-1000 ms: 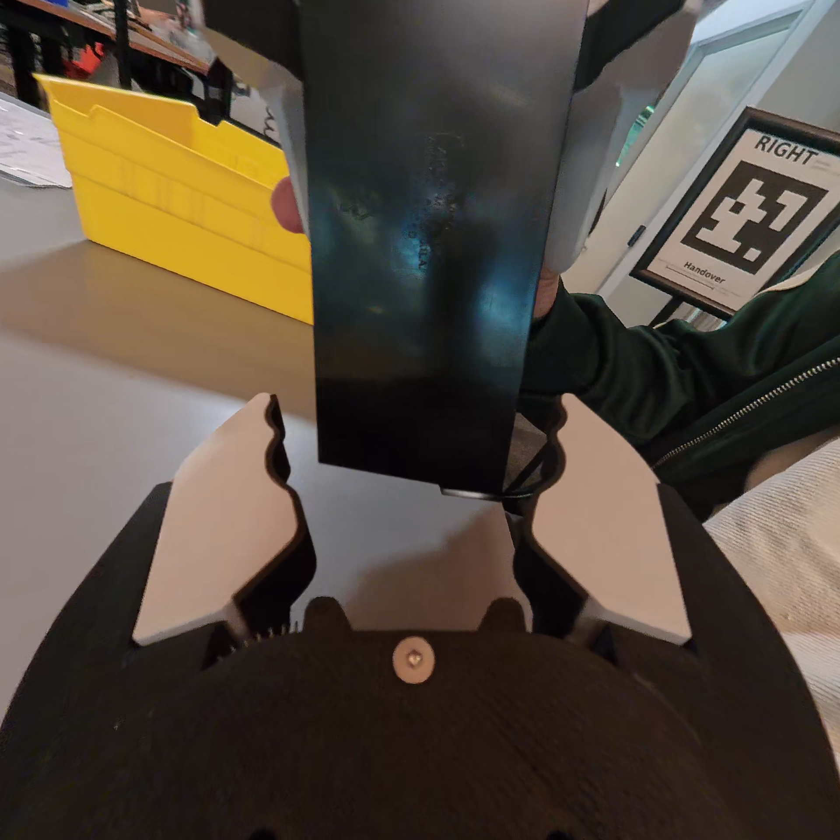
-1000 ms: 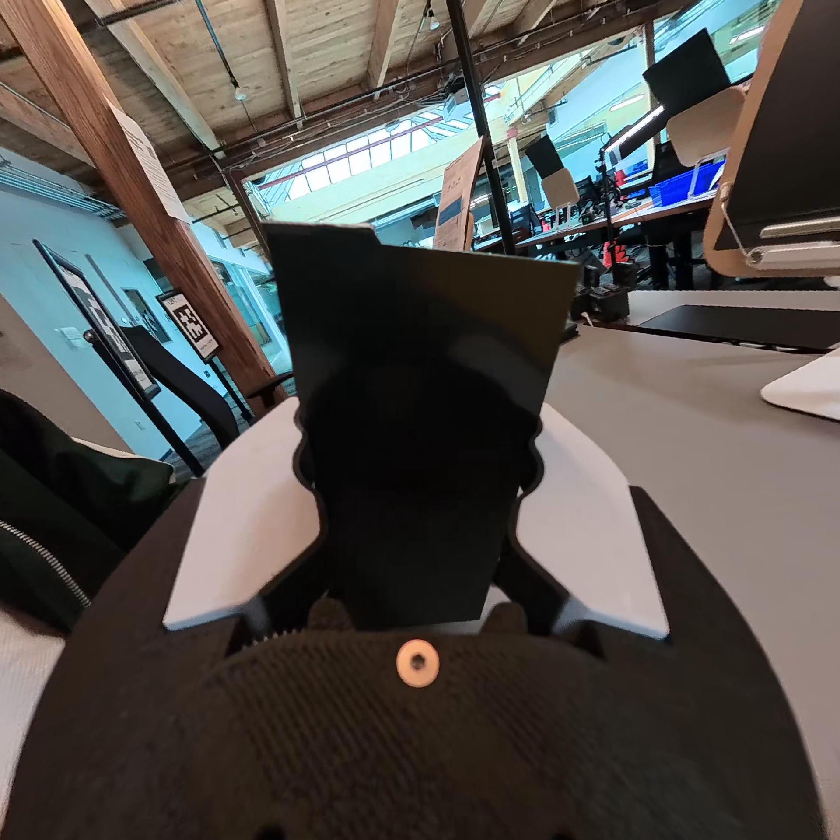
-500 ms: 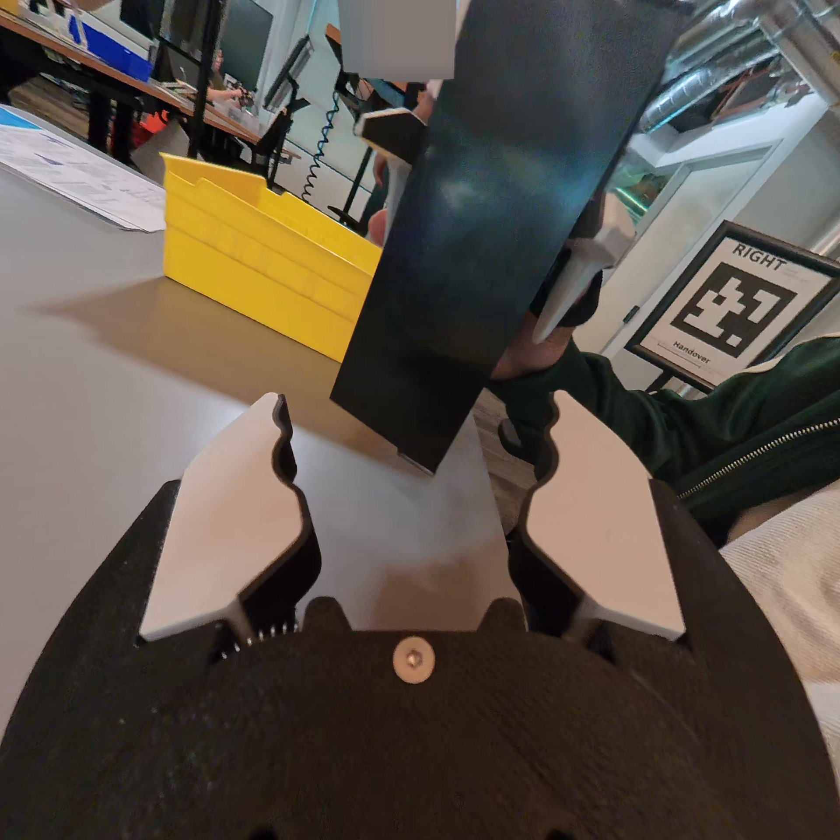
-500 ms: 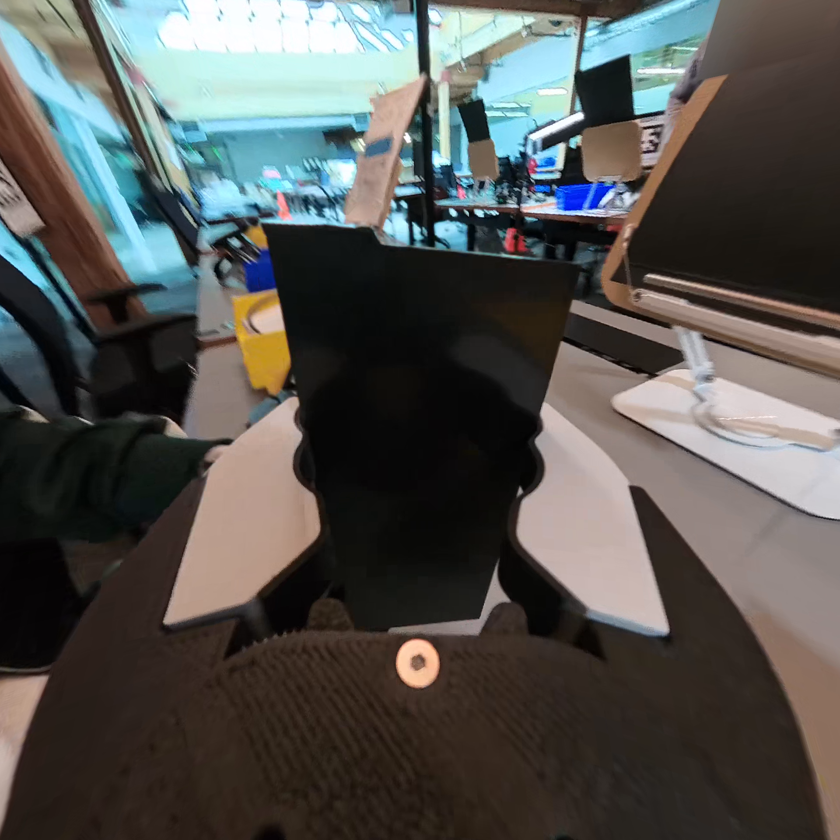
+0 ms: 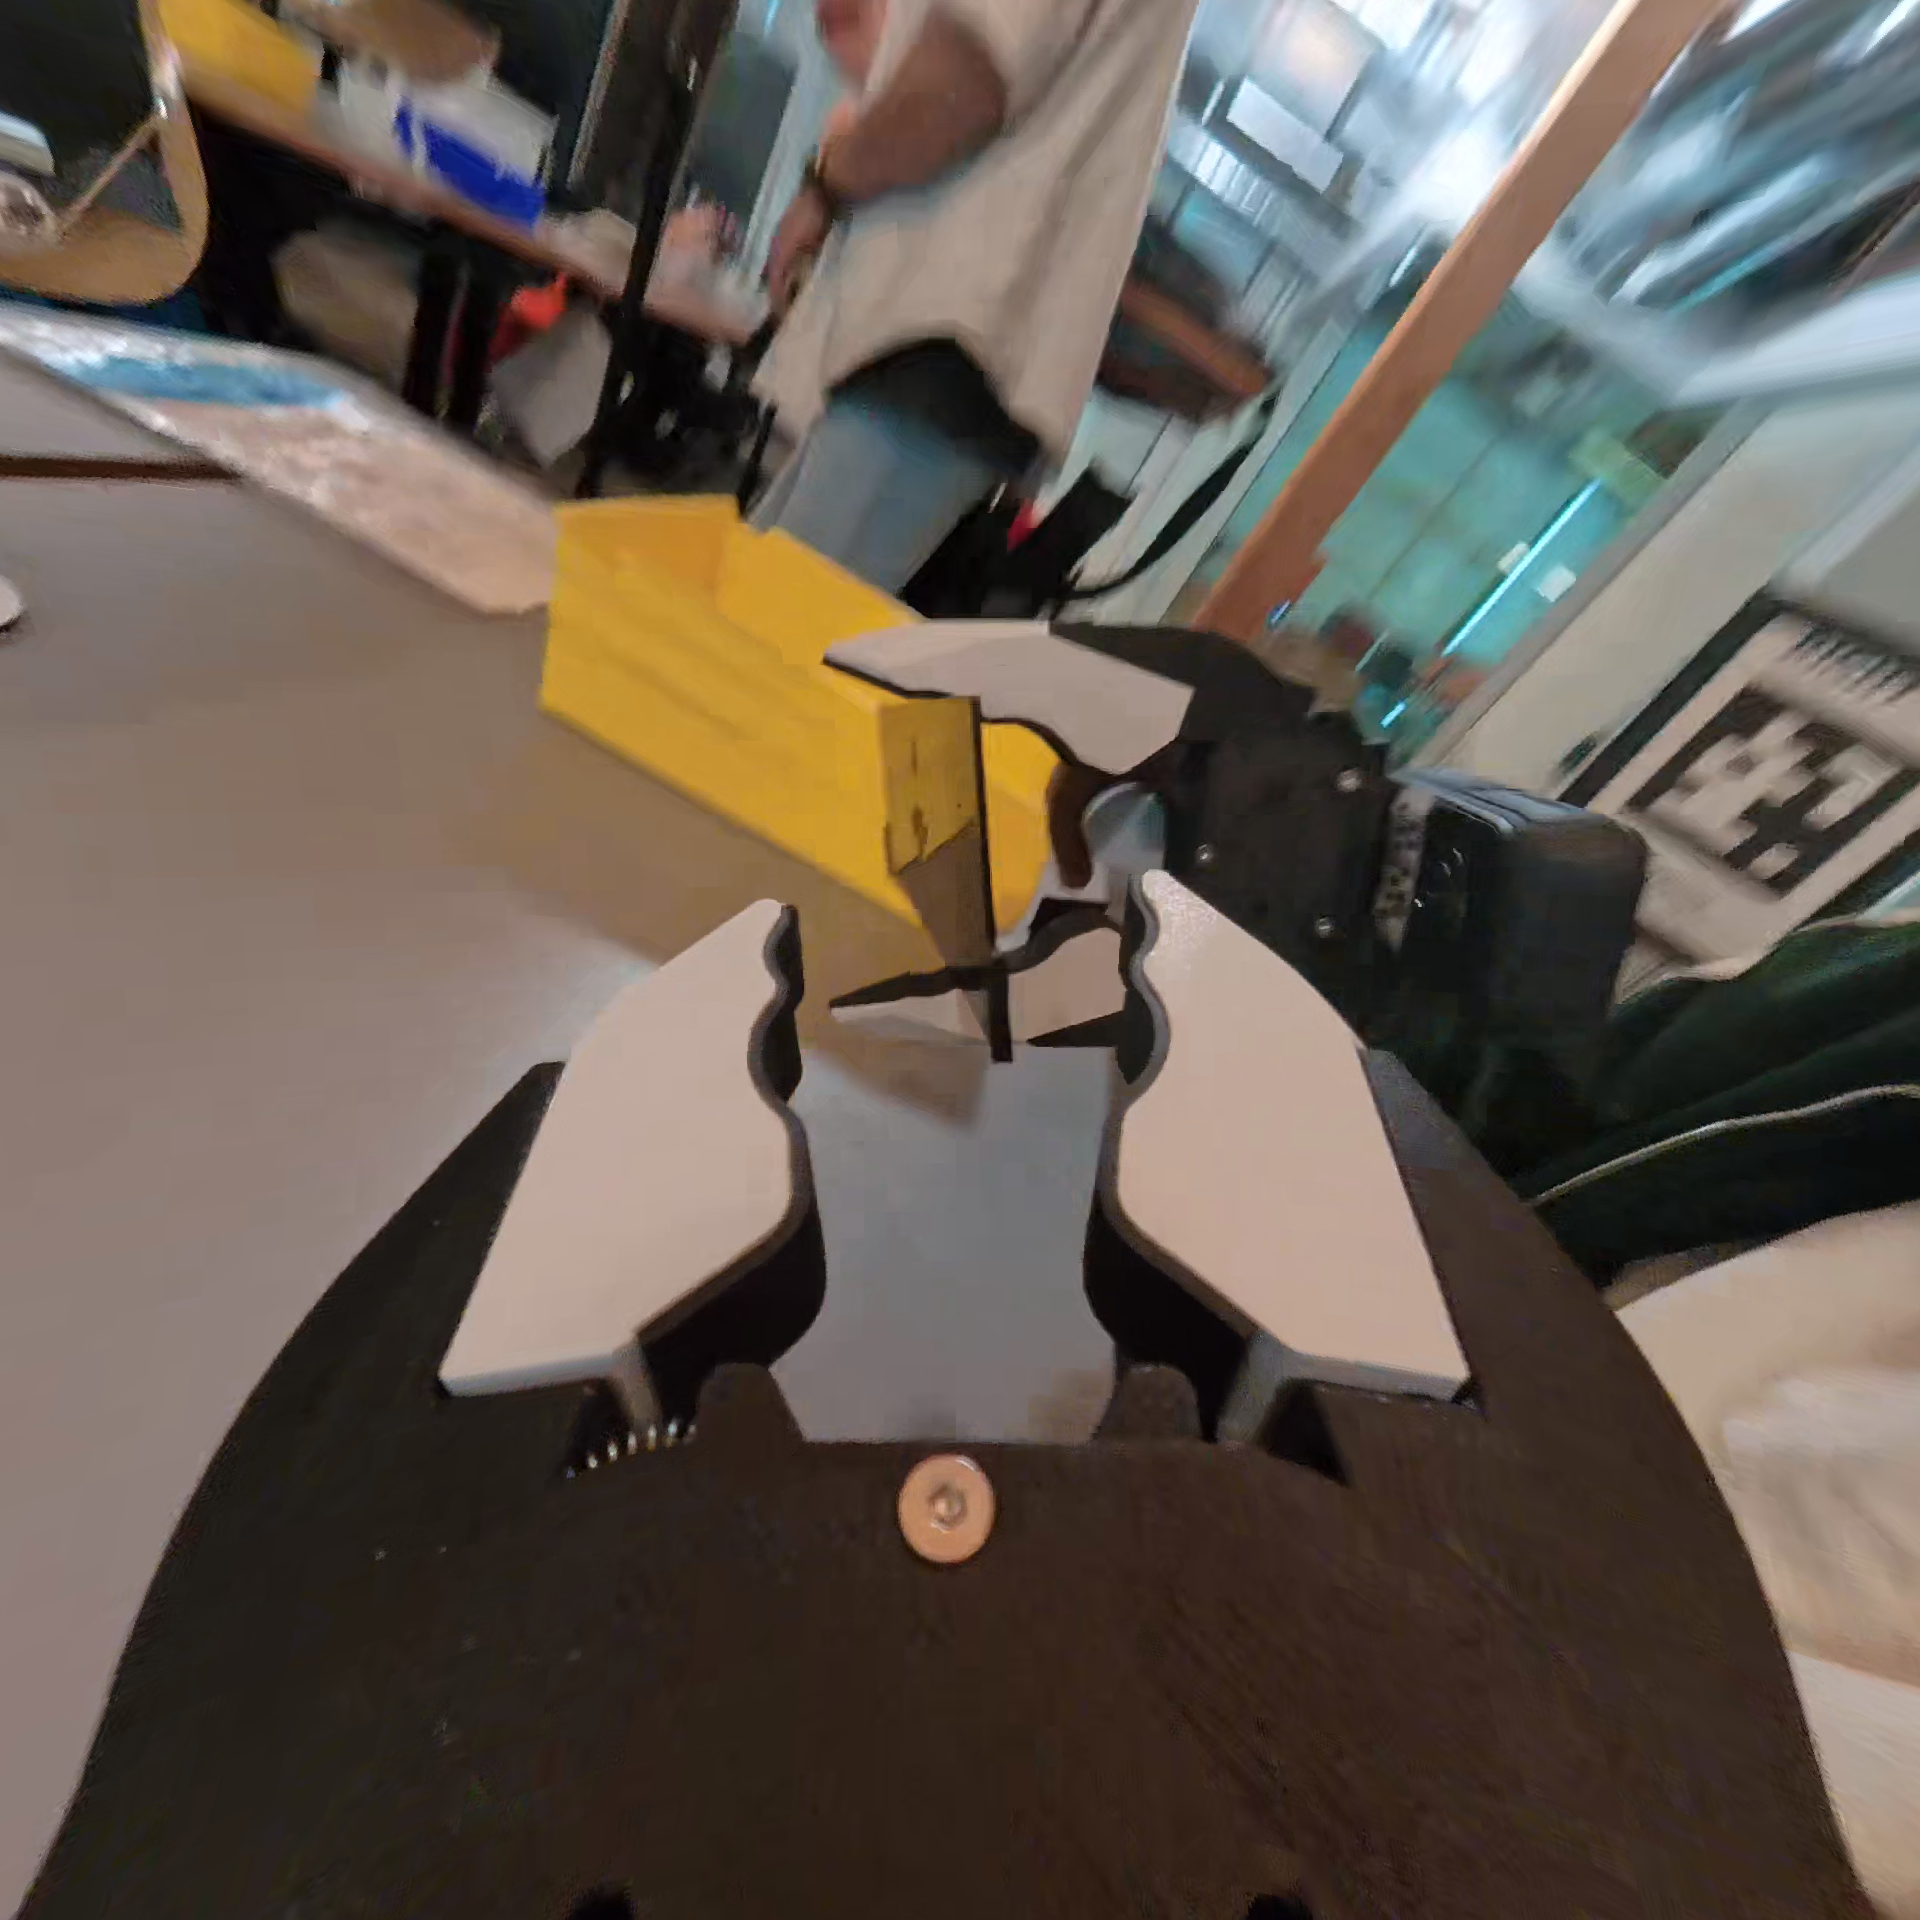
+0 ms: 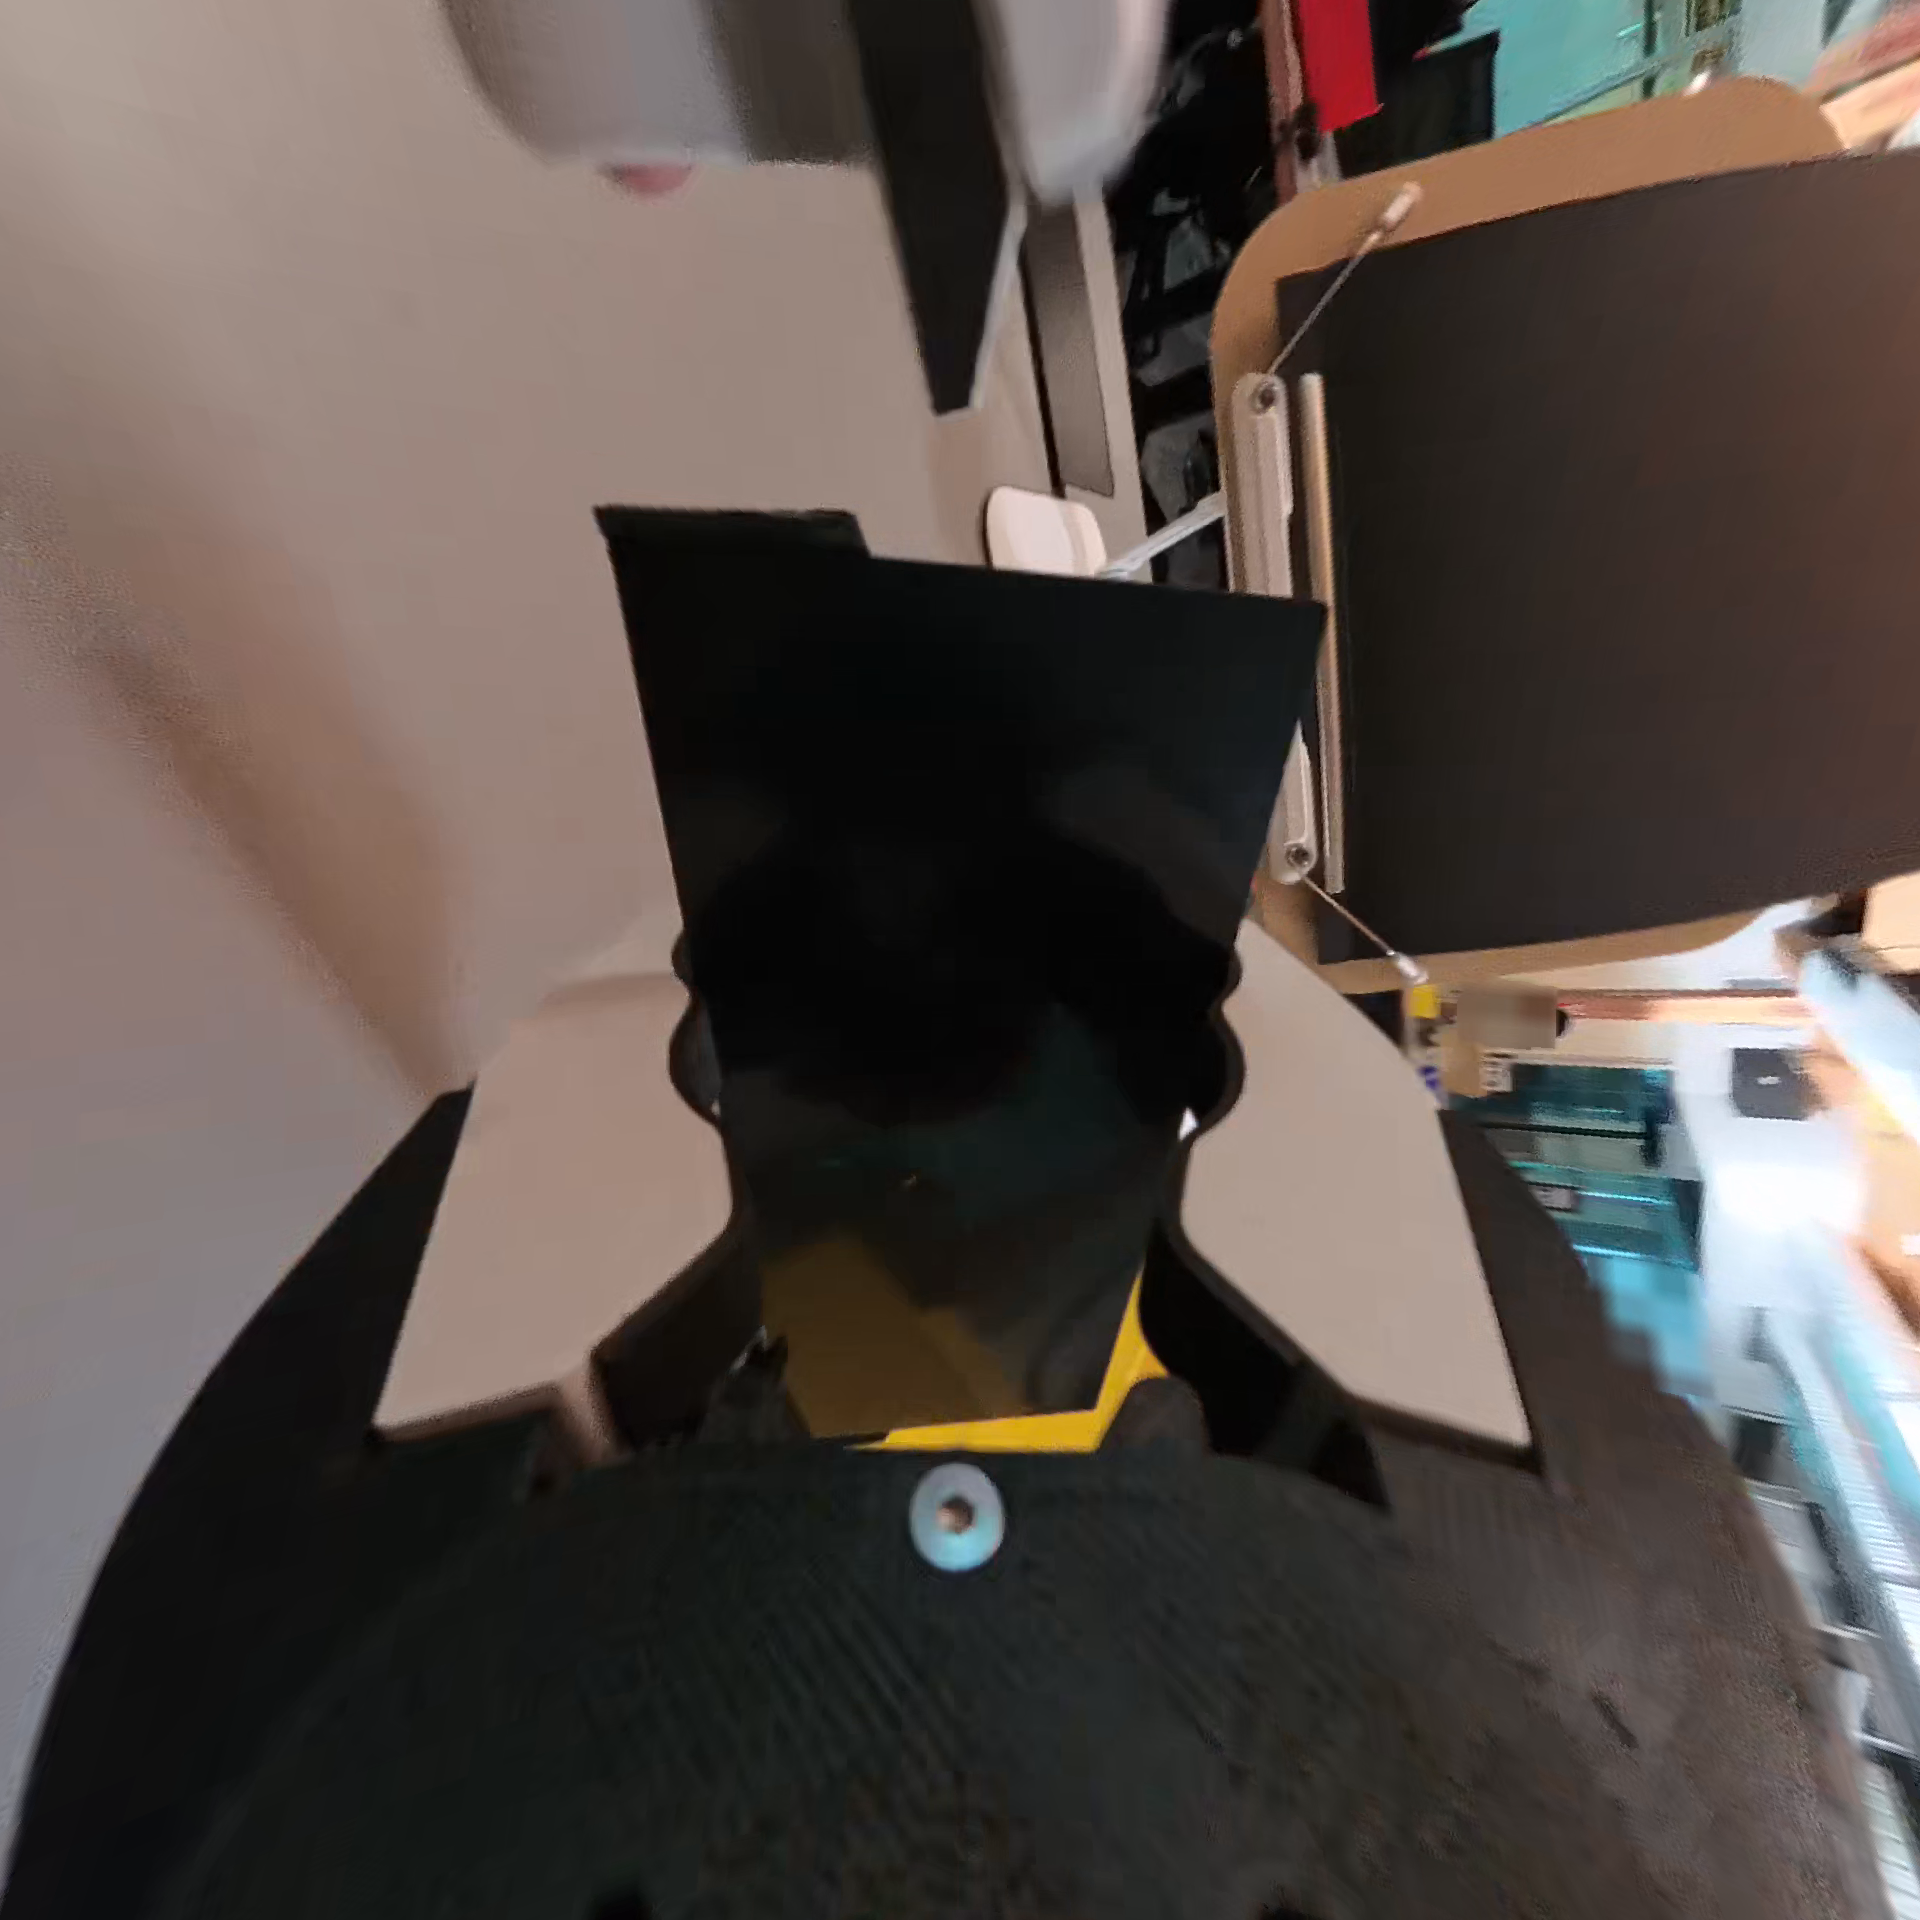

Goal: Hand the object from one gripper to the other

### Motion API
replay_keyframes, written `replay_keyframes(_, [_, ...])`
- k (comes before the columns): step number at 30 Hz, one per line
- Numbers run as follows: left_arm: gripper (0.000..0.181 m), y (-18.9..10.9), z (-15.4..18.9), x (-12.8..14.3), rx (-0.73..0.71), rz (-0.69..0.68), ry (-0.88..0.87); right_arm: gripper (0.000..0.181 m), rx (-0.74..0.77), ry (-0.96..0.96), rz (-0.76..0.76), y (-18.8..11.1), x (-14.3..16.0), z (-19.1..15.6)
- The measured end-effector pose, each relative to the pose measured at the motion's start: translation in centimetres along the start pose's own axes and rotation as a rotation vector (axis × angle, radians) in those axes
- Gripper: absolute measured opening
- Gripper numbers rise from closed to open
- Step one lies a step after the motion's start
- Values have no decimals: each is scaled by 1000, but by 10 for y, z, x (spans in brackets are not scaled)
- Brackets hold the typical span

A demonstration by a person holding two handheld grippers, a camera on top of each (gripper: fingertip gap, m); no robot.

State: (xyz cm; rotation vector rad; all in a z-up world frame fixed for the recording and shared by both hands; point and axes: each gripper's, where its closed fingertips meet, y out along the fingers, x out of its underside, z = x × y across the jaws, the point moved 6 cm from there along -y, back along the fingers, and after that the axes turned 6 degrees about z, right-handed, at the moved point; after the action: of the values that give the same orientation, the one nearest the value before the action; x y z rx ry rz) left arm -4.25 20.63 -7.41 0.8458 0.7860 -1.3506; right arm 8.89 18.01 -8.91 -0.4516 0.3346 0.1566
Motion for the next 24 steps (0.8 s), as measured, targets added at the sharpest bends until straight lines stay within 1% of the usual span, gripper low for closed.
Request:
replay_keyframes(2, [56,6,3,7,-78,-115,49,92,-2,-84,-41,5,-4,-10])
replay_keyframes(3, [56,10,3,13,-101,-167,63,92,-11,-111,-49,7,-7,-15])
replay_keyframes(5, [50,17,-2,26,-183,-260,98,92,-21,-150,-55,10,-13,-24])
replay_keyframes(6, [50,19,-5,32,-212,-293,124,92,-27,-165,-56,10,-16,-27])
replay_keyframes(7, [43,20,-8,38,-245,-316,141,92,-30,-176,-54,11,-19,-30])
replay_keyframes(8, [38,21,-9,41,-234,-319,138,91,-34,-185,-54,11,-21,-32])
replay_keyframes(10, [10,24,-2,43,-151,-282,73,92,-25,-201,-71,12,-21,-34])
replay_keyframes(11, [3,25,-1,43,-126,-264,41,92,-18,-206,-73,12,-21,-34])
replay_keyframes(14, [3,23,-4,43,-101,-240,23,97,-2,-206,-45,12,-21,-33])
replay_keyframes(16, [4,18,-12,40,-123,-208,2,100,11,-182,-10,11,-21,-30])
replay_keyframes(18, [4,6,-25,36,-136,-165,-16,107,28,-106,25,11,-17,-22])
replay_keyframes(20, [4,-9,-40,32,-138,-102,-39,114,17,32,53,13,-6,-12])
replay_keyframes(22, [3,-24,-53,28,-98,-48,-80,115,-8,248,154,13,5,-3])
replay_keyframes(24, [3,-38,-59,23,-8,4,-113,111,-65,525,303,13,16,3])
